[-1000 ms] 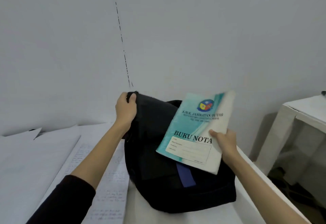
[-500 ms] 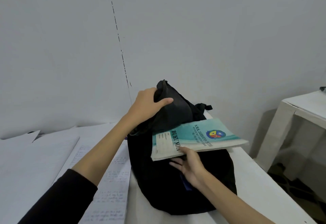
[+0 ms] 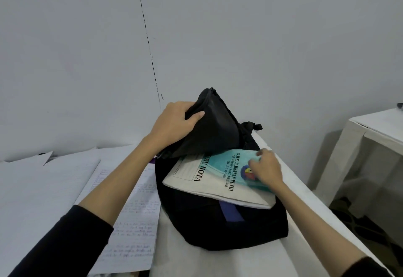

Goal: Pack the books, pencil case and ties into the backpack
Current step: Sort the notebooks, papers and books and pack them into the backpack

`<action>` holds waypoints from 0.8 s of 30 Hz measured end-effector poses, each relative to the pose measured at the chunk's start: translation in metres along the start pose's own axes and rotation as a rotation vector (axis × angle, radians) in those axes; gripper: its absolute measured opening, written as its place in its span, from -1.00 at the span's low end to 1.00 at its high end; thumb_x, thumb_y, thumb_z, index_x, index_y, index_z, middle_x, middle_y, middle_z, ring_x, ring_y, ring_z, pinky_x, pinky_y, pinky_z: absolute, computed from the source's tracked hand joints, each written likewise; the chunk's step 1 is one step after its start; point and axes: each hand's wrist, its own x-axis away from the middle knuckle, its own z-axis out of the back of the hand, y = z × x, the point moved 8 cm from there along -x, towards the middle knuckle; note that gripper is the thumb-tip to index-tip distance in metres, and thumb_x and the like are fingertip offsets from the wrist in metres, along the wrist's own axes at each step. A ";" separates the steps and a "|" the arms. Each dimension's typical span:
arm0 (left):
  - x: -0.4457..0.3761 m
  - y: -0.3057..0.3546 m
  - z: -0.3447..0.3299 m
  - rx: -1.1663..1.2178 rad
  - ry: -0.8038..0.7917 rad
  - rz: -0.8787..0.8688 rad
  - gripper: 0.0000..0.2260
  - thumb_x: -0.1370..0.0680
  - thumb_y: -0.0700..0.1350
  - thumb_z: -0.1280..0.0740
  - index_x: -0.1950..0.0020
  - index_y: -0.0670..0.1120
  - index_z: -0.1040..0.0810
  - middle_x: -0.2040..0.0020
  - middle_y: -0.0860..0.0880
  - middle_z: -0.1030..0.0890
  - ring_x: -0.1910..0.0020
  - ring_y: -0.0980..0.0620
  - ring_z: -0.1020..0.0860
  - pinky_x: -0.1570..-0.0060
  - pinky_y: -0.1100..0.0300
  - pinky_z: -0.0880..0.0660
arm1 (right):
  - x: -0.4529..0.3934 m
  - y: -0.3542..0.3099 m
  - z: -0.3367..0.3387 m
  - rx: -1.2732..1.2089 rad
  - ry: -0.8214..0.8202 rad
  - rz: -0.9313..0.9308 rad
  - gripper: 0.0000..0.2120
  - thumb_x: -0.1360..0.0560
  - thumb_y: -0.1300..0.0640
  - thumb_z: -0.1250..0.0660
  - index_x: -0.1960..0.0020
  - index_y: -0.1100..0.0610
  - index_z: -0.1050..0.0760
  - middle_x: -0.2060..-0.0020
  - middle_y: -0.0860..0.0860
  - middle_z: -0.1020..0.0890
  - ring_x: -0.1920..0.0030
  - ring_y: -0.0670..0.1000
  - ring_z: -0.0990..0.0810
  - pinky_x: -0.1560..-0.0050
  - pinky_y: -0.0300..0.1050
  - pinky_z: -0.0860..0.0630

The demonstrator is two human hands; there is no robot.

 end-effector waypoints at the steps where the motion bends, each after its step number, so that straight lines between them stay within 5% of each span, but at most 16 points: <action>1: -0.001 0.002 0.000 -0.002 0.008 -0.012 -0.76 -0.58 -0.03 -0.25 0.17 -0.16 -0.54 0.32 -0.02 -0.56 0.30 0.03 -0.49 0.26 0.12 -0.38 | -0.009 0.017 0.002 0.005 -0.003 -0.085 -0.63 -0.47 0.16 -0.33 -0.23 0.26 -0.38 -0.14 0.18 -0.45 -0.09 0.17 -0.49 0.06 -0.12 -0.34; 4: -0.004 0.015 0.002 -0.004 0.030 -0.057 -0.77 -0.58 -0.05 -0.25 0.22 -0.12 -0.51 0.36 0.02 -0.53 0.34 0.08 -0.46 0.31 0.14 -0.33 | -0.019 0.046 -0.003 -0.113 -0.083 -0.313 -0.56 -0.45 0.11 -0.41 -0.22 0.30 -0.37 -0.17 0.19 -0.44 -0.08 0.16 -0.50 0.11 -0.08 -0.39; 8: -0.008 0.027 0.003 0.008 0.025 -0.072 -0.76 -0.58 -0.07 -0.25 0.30 0.07 -0.45 0.38 0.10 -0.49 0.36 0.13 -0.43 0.35 0.22 -0.27 | -0.019 0.049 -0.005 -0.226 -0.060 -0.375 -0.70 -0.46 0.10 -0.41 -0.06 0.28 -0.45 0.11 0.12 -0.53 0.12 0.09 -0.50 0.16 -0.08 -0.39; 12: -0.008 0.025 0.005 0.059 0.040 -0.038 -0.83 -0.59 -0.08 -0.25 0.12 -0.05 -0.59 0.27 0.00 -0.59 0.27 0.04 -0.51 0.25 0.18 -0.38 | -0.010 0.042 0.004 -0.583 0.057 -0.444 -0.80 -0.38 0.19 -0.42 0.10 0.28 -0.47 0.21 0.16 -0.63 0.27 0.12 -0.61 0.24 -0.05 -0.59; 17: -0.010 0.022 0.017 0.181 0.112 0.036 -0.84 -0.57 -0.15 -0.27 -0.02 -0.09 -0.65 0.15 -0.01 -0.65 0.13 0.04 -0.58 0.13 0.28 -0.46 | 0.011 0.015 -0.012 -0.908 -0.208 -0.385 -0.81 -0.52 0.28 -0.30 -0.12 0.21 -0.42 0.17 0.15 -0.62 0.28 0.14 -0.63 0.42 -0.10 -0.58; 24: -0.010 0.022 0.017 0.175 0.153 0.051 -0.83 -0.56 -0.15 -0.28 0.08 -0.18 -0.63 0.16 -0.18 -0.64 0.13 -0.13 -0.58 0.18 0.16 -0.44 | 0.019 0.048 -0.017 -1.148 0.154 -0.608 -0.79 -0.50 0.35 -0.26 -0.11 0.19 -0.45 -0.06 0.22 -0.58 0.11 0.19 -0.58 0.11 0.09 -0.56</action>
